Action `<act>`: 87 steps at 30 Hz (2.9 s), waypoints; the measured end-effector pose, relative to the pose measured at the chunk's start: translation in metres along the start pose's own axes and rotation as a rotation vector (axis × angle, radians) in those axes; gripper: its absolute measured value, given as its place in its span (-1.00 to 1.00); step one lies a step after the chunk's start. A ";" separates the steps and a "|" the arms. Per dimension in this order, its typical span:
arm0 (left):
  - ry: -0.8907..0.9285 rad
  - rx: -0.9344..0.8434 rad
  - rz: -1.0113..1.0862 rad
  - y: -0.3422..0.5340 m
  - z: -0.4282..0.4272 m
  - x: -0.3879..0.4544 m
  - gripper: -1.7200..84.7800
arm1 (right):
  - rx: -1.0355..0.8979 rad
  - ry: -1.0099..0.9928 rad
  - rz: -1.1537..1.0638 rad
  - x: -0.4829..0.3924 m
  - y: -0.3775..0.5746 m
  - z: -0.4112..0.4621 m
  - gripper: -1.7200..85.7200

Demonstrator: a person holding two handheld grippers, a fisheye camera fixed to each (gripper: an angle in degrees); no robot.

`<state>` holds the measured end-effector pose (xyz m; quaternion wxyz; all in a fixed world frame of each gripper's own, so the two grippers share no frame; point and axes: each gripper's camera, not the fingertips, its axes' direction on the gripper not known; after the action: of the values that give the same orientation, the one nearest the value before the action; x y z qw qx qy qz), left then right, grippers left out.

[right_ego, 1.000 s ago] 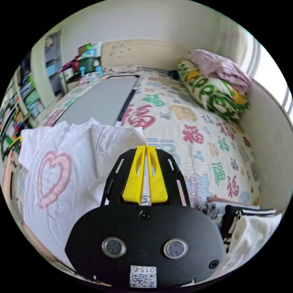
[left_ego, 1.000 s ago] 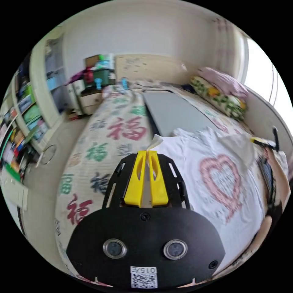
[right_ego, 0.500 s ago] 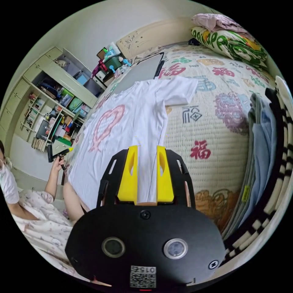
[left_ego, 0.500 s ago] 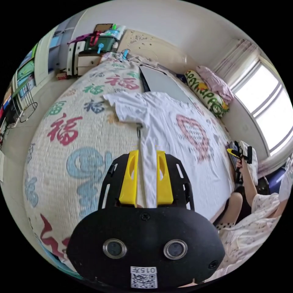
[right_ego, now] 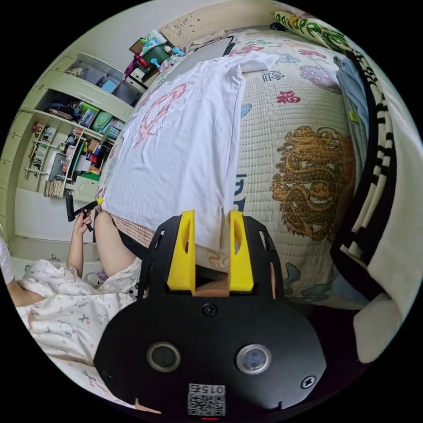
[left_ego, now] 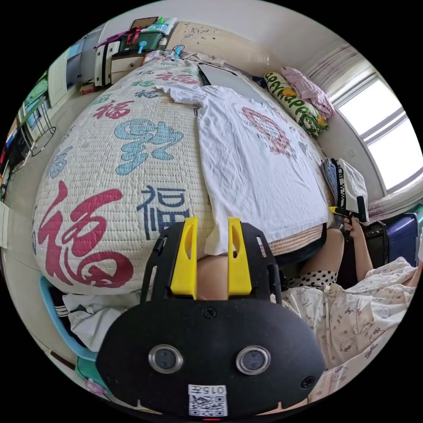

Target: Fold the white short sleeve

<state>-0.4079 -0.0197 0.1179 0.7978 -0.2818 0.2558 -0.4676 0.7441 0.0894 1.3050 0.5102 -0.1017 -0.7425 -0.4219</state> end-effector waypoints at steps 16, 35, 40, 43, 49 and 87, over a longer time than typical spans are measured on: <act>-0.267 -0.057 0.144 0.024 -0.023 0.119 -0.96 | -0.088 0.380 -0.147 0.004 0.039 0.079 -0.96; -0.318 0.091 0.041 0.071 -0.063 0.170 -0.96 | -0.103 0.637 -0.272 0.037 0.084 0.194 -0.96; -0.242 0.119 -0.004 0.081 -0.078 0.154 -0.95 | -0.107 0.685 -0.301 0.046 0.092 0.212 -0.96; -0.232 0.122 0.002 0.084 -0.086 0.153 -0.95 | -0.104 0.651 -0.290 0.061 0.094 0.211 -0.96; -0.258 0.119 0.013 0.086 -0.096 0.160 -0.95 | -0.100 0.495 -0.210 0.102 0.088 0.196 -0.96; -0.283 0.096 0.037 0.052 -0.107 0.146 -0.95 | -0.141 0.368 -0.179 0.059 0.080 0.202 -0.96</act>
<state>-0.3853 -0.1514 -0.0146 0.8469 -0.3015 0.1234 -0.4203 0.6275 0.2703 1.3716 0.5895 0.0077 -0.6114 -0.5278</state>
